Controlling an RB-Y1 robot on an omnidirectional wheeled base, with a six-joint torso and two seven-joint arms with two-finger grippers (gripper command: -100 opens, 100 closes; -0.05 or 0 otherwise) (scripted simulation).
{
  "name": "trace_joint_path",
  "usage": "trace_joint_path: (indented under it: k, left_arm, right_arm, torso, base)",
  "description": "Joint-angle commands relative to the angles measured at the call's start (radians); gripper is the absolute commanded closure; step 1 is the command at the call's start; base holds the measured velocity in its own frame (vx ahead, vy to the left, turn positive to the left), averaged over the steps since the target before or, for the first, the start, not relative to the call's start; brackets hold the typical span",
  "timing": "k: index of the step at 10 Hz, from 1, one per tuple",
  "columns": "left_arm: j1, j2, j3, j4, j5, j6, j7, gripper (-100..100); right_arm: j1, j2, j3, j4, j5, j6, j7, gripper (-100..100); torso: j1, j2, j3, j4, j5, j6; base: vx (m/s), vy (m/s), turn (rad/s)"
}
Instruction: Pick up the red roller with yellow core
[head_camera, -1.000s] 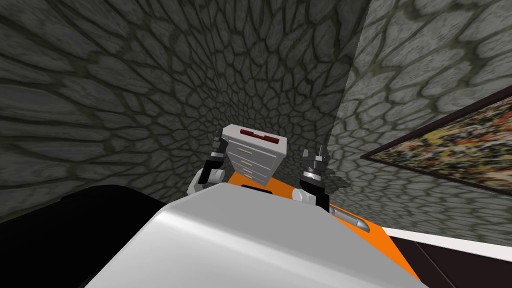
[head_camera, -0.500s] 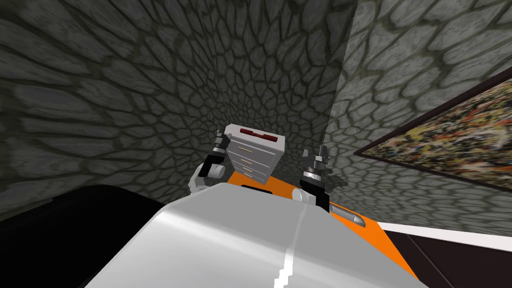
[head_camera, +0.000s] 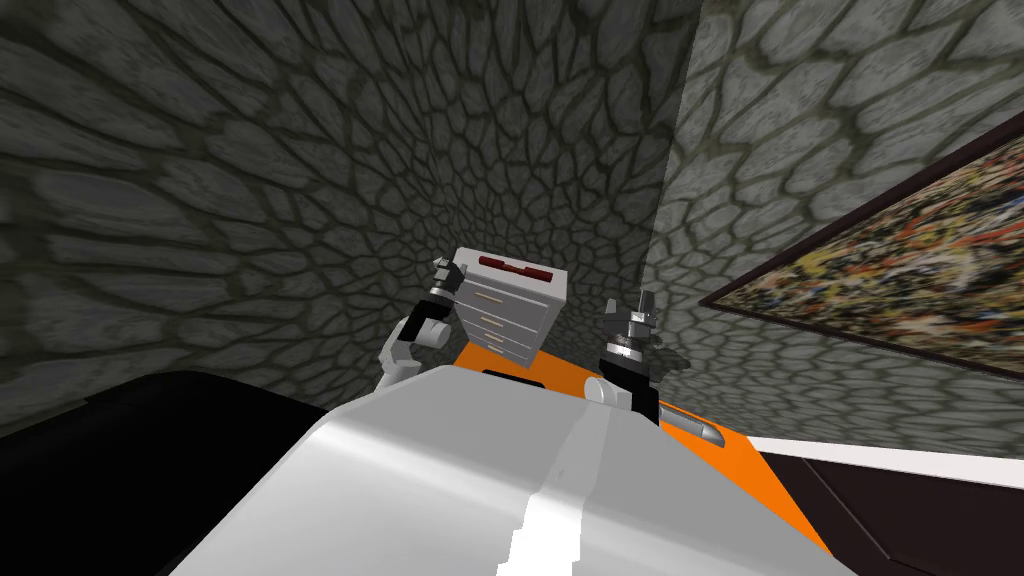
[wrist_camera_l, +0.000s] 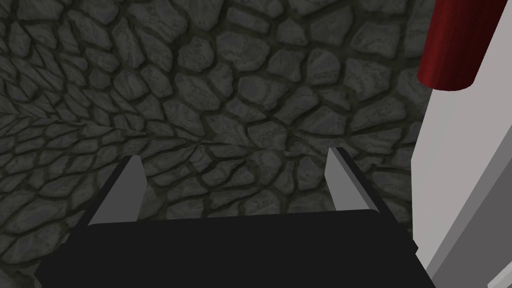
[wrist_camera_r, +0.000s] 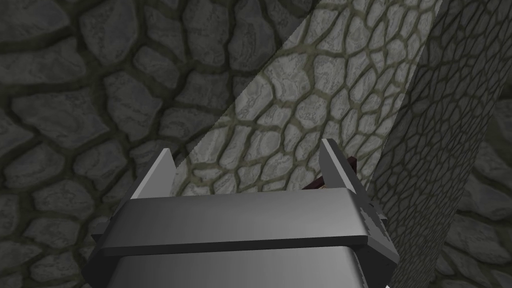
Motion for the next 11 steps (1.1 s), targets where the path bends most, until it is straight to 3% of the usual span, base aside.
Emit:
trace_joint_path:
  k: [1, 4, 5, 6, 8, 9, 10, 11]
  left_arm:
    - [-0.020, 0.011, 0.001, 0.002, 0.010, 0.047, 0.002, -100]
    - [-0.097, 0.054, 0.006, 0.012, 0.051, 0.137, 0.013, -100]
    - [-0.097, 0.054, 0.006, 0.012, 0.051, 0.166, 0.013, -100]
    - [-0.136, 0.073, 0.008, 0.018, 0.070, 0.194, 0.020, -100]
    - [-0.136, 0.073, 0.008, 0.018, 0.070, 0.235, 0.020, -100]
    - [-0.177, 0.090, 0.011, 0.023, 0.089, 0.271, 0.028, -100]
    - [-0.177, 0.090, 0.011, 0.023, 0.089, 0.300, 0.028, -100]
    - [-0.218, 0.106, 0.013, 0.028, 0.109, 0.329, 0.036, -100]
  right_arm:
    - [0.000, 0.000, 0.000, 0.000, 0.000, 0.000, 0.000, 0]
    - [0.000, 0.000, 0.000, 0.000, 0.000, 0.000, 0.000, 0]
    - [0.000, 0.000, 0.000, 0.000, 0.000, 0.000, 0.000, 0]
    - [0.000, 0.000, 0.000, 0.000, 0.000, 0.000, 0.000, 0]
    - [0.000, 0.000, 0.000, 0.000, 0.000, 0.000, 0.000, 0]
    - [0.000, 0.000, 0.000, 0.000, 0.000, 0.000, 0.000, 0]
    - [0.000, 0.000, 0.000, 0.000, 0.000, 0.000, 0.000, 0]
    - [0.000, 0.000, 0.000, 0.000, 0.000, 0.000, 0.000, 0]
  torso:
    - [0.000, 0.000, 0.000, 0.000, 0.000, 0.000]
    - [0.000, -0.001, 0.000, 0.000, 0.000, 0.000]
    - [0.000, -0.001, 0.000, 0.000, 0.000, 0.000]
    - [0.000, -0.001, -0.001, 0.000, 0.000, 0.000]
    - [0.000, -0.001, -0.001, 0.000, 0.000, 0.000]
    - [0.000, -0.001, -0.001, 0.000, 0.000, 0.000]
    - [0.000, -0.001, -0.001, 0.000, 0.000, 0.000]
    - [0.000, -0.001, -0.001, 0.000, 0.000, 0.000]
  base:
    - [-0.015, -0.008, -0.017]
    - [-0.011, -0.012, -0.027]
    - [-0.005, -0.011, -0.021]
    - [-0.003, -0.012, -0.036]
    - [0.000, -0.005, -0.011]
    - [0.000, -0.011, -0.031]
    - [0.000, -0.010, -0.025]
    - [0.001, -0.014, -0.041]
